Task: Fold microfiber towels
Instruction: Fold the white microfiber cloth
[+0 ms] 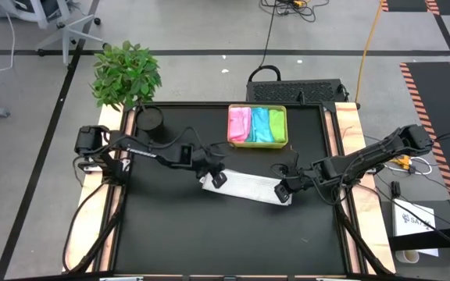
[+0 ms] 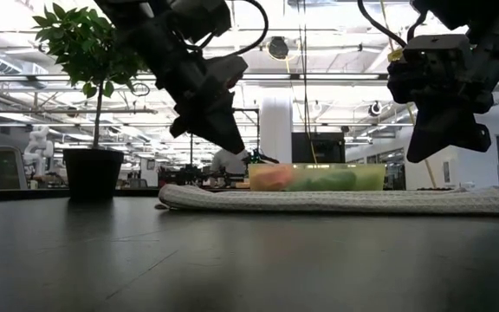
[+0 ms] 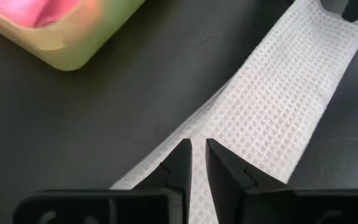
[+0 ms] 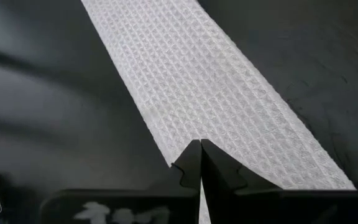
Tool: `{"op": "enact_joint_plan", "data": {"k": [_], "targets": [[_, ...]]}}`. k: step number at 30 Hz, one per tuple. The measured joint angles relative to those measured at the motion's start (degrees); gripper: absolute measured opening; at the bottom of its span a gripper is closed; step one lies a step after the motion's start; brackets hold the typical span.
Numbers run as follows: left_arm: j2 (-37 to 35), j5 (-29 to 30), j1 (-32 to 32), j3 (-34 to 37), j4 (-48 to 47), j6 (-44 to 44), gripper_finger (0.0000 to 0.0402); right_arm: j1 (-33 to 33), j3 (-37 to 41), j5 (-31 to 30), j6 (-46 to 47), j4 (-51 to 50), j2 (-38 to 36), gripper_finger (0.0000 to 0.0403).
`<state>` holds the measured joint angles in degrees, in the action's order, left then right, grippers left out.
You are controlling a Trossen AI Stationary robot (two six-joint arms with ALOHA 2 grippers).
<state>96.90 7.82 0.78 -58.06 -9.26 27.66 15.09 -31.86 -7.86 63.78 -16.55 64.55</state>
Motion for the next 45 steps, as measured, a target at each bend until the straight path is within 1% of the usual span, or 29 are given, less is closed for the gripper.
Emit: {"op": "enact_joint_plan", "data": {"k": [6,10,20,26,28,31,37,41,45], "targets": [[0.0,-0.2,-0.2,0.0,-1.3,3.7,0.004,0.0,0.0,0.0,-0.6,-0.3,0.0,0.0],[0.0,1.3,-0.2,0.0,-4.3,10.6,0.004,0.0,0.0,0.0,-1.3,-0.2,0.0,0.0],[0.0,1.0,-0.2,0.0,-6.2,14.1,0.004,0.0,0.0,0.0,-1.5,-0.2,0.0,0.0],[0.9,0.9,-0.2,0.4,-10.2,13.4,0.004,0.0,0.0,0.0,-2.0,-0.2,0.0,0.0],[0.9,2.0,-0.5,0.4,-11.2,13.3,0.004,0.0,0.0,0.0,-2.1,-0.4,0.0,0.0],[0.8,3.8,-1.1,0.4,-10.2,12.1,0.004,0.0,0.0,0.2,-2.0,-0.6,0.0,0.0],[0.9,2.3,-3.9,0.4,-5.3,8.6,0.004,0.0,0.0,0.4,-1.5,-0.7,0.0,0.0],[1.0,5.9,-6.4,0.4,-4.4,6.5,0.004,0.0,0.0,0.4,-1.4,-0.6,0.3,0.0],[1.0,8.0,-7.2,0.3,-4.1,5.7,0.004,0.0,0.0,0.4,-0.4,-0.3,1.8,0.0]]}}
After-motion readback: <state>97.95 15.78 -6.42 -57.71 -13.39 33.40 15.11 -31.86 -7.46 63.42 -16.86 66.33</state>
